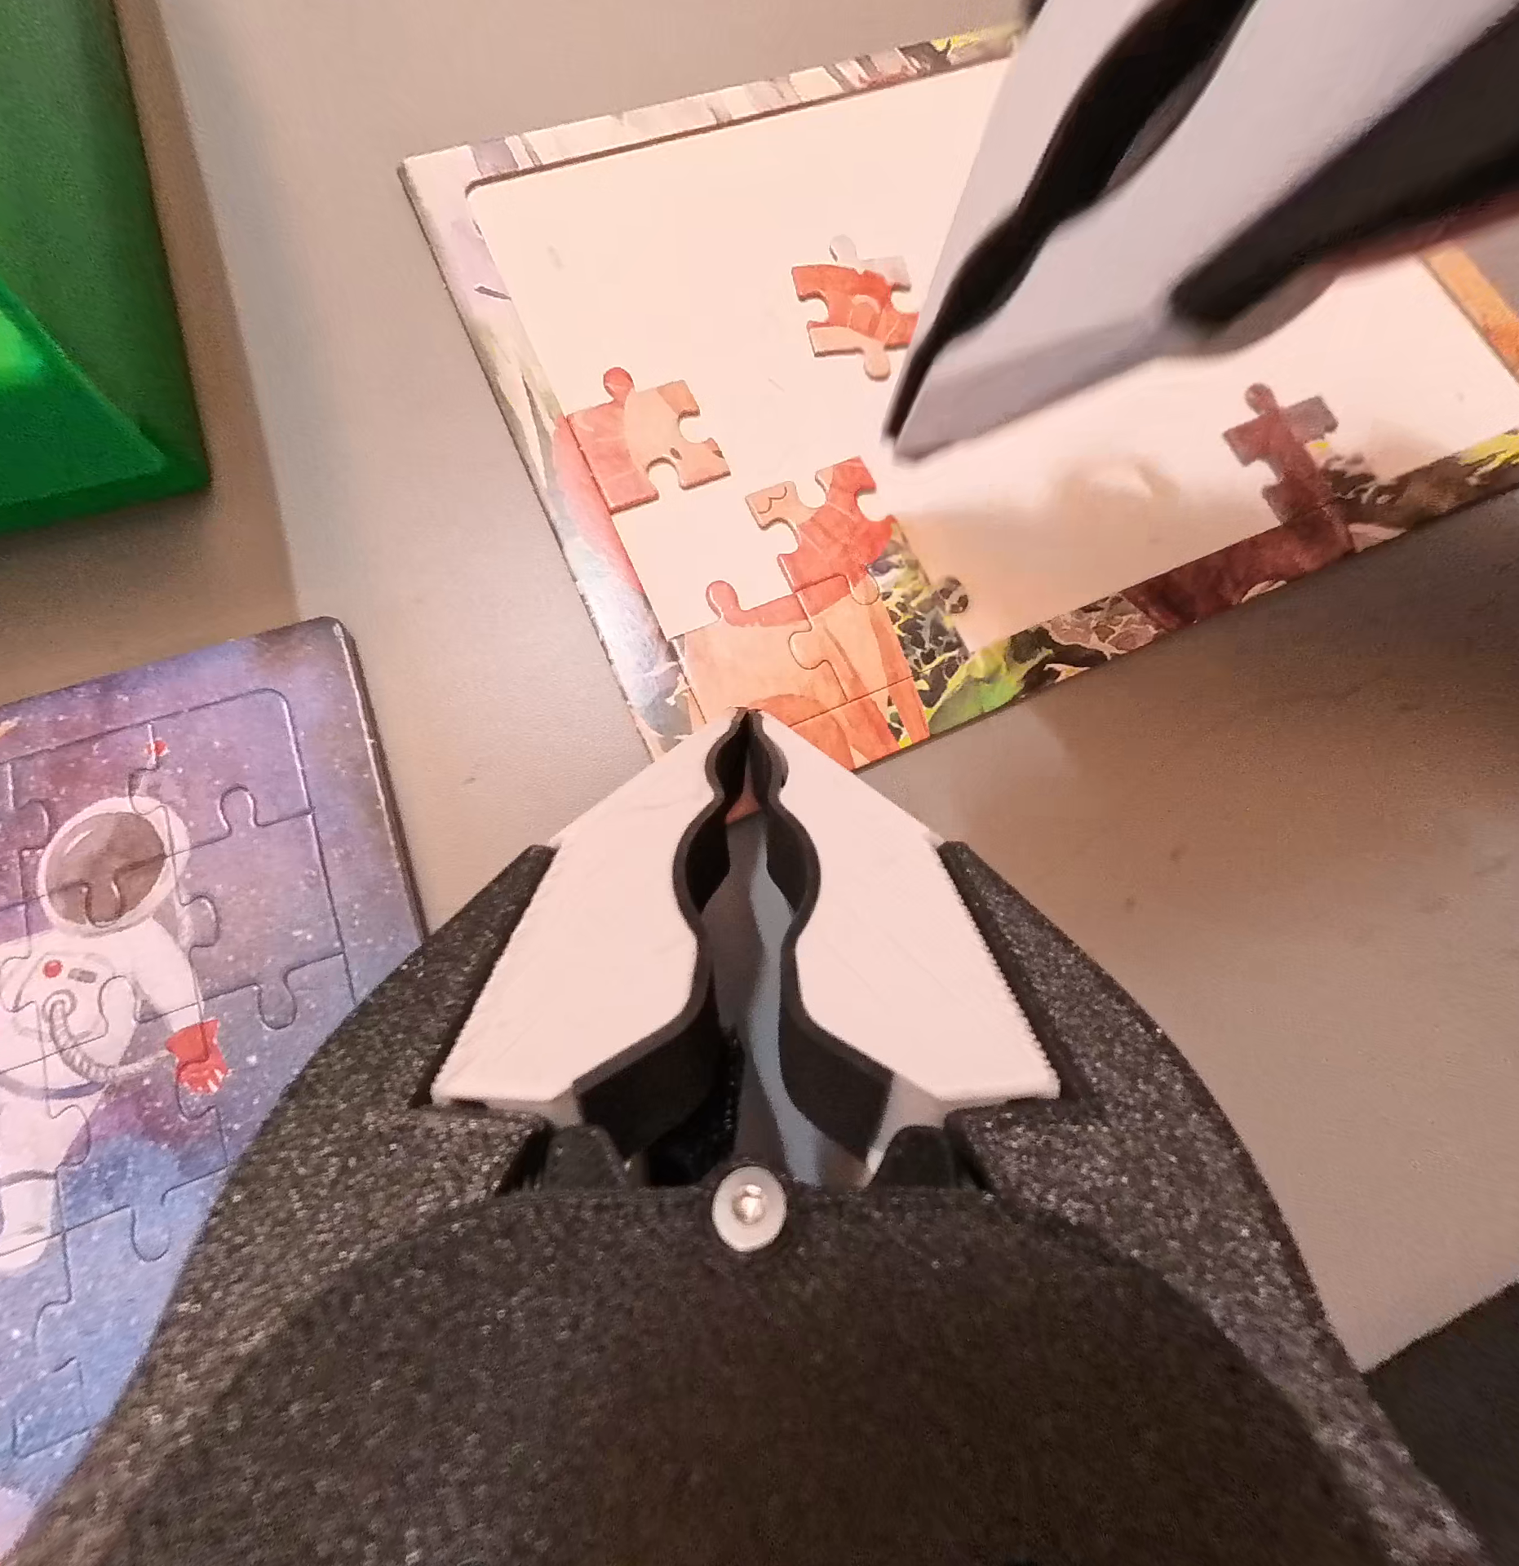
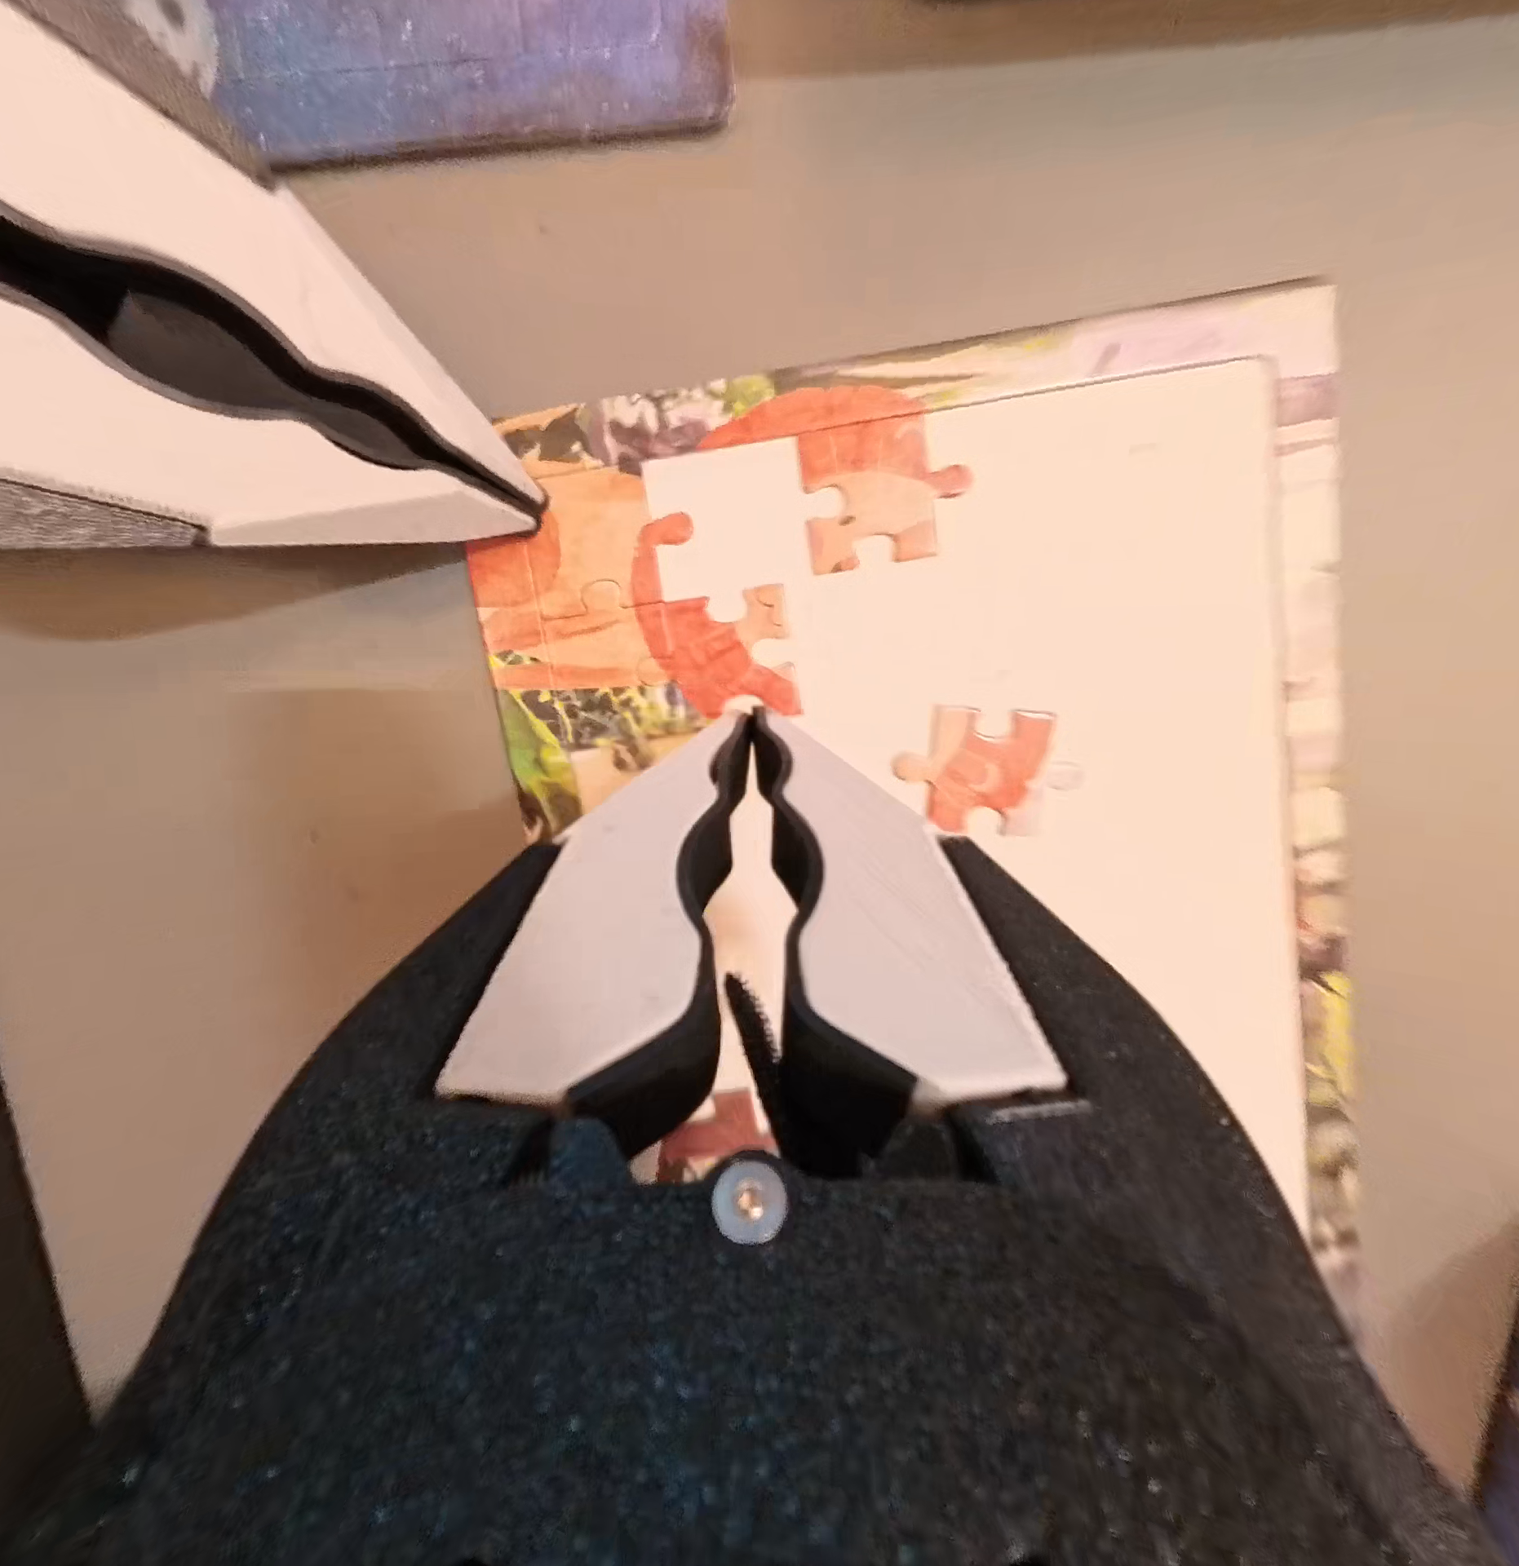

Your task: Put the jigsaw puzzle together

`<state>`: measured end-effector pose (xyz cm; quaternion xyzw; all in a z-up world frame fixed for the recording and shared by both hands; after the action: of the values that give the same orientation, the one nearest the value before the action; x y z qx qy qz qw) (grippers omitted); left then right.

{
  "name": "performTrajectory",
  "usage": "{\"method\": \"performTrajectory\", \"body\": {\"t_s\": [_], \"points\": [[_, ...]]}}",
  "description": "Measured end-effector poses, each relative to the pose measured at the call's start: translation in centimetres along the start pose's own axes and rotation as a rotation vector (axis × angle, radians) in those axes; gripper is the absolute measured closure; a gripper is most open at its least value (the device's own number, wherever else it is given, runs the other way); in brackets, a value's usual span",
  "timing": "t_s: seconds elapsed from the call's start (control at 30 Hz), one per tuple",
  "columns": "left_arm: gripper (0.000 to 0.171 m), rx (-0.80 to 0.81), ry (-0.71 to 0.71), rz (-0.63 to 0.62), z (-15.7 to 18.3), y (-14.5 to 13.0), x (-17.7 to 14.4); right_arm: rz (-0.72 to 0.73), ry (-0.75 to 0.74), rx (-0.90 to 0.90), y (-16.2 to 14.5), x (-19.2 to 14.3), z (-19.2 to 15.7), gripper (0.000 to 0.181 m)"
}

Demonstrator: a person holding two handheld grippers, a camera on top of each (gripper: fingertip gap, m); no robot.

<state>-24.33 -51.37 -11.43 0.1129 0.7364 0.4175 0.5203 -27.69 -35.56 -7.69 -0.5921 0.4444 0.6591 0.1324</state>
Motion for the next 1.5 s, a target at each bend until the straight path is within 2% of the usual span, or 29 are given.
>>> {"method": "performTrajectory", "body": {"t_s": [0.1, 0.17, 0.23, 0.33, 0.47, 0.53, 0.63, 0.83, 1.0, 1.13, 1.2, 1.27, 1.37, 1.5], "points": [[0.171, -0.007, -0.006, 0.001, -0.1, 0.0, 0.0, 0.175, -0.061, 0.088, -0.4, -5.5, 2.1, 0.181], [0.171, -0.008, -0.007, 0.002, -0.1, 0.0, 0.0, 0.310, -0.149, 0.148, -1.5, -9.1, 3.6, 0.181], [0.171, -0.003, -0.003, 0.000, 0.0, 0.0, 0.0, 0.422, -0.224, 0.221, -3.1, -11.3, 4.7, 0.181], [0.171, 0.008, 0.007, -0.003, 0.1, 0.0, 0.0, 0.471, -0.274, 0.291, -6.6, -11.0, 4.3, 0.178], [0.171, 0.014, 0.013, -0.004, 0.1, 0.0, 0.0, 0.522, -0.204, 0.355, -11.9, -8.6, 2.0, 0.175], [0.171, 0.017, 0.015, -0.005, 0.1, 0.0, 0.0, 0.511, -0.170, 0.376, -13.5, -8.1, 1.0, 0.168], [0.171, 0.023, 0.020, -0.006, 0.2, 0.0, 0.0, 0.519, -0.199, 0.367, -14.7, -8.0, 0.1, 0.166], [0.171, 0.029, 0.026, -0.008, 0.3, 0.1, 0.0, 0.543, -0.224, 0.338, -14.4, -8.4, -0.4, 0.163], [0.171, 0.027, 0.024, -0.007, 0.3, 0.0, 0.0, 0.503, -0.220, 0.325, -14.4, -7.4, -0.4, 0.162], [0.171, 0.016, 0.015, -0.005, 0.2, 0.0, 0.0, 0.509, -0.155, 0.351, -13.6, -6.6, -0.3, 0.149], [0.171, 0.013, 0.012, -0.004, 0.1, 0.0, 0.0, 0.485, -0.121, 0.344, -11.9, -6.3, 0.4, 0.141], [0.171, 0.014, 0.012, -0.004, 0.1, 0.0, 0.0, 0.411, -0.164, 0.261, -9.3, -5.8, 1.3, 0.132], [0.171, 0.013, 0.012, -0.004, 0.1, 0.0, 0.0, 0.380, -0.250, 0.111, -5.7, -4.3, 3.8, 0.139], [0.171, 0.004, 0.003, -0.002, 0.0, 0.0, 0.0, 0.324, -0.081, 0.162, -2.7, -1.8, 6.7, 0.138]]}}
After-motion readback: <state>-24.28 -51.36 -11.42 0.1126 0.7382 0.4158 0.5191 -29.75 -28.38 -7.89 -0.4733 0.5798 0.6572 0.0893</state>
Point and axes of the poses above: each gripper's, where its closed fingertips meet, x out along the fingers, y out of its top, z = x × y across the jaws, the point moved 10 cm from there along -x, back along the fingers, and after that the axes turned 14 degrees about x, right-handed, at the moved point
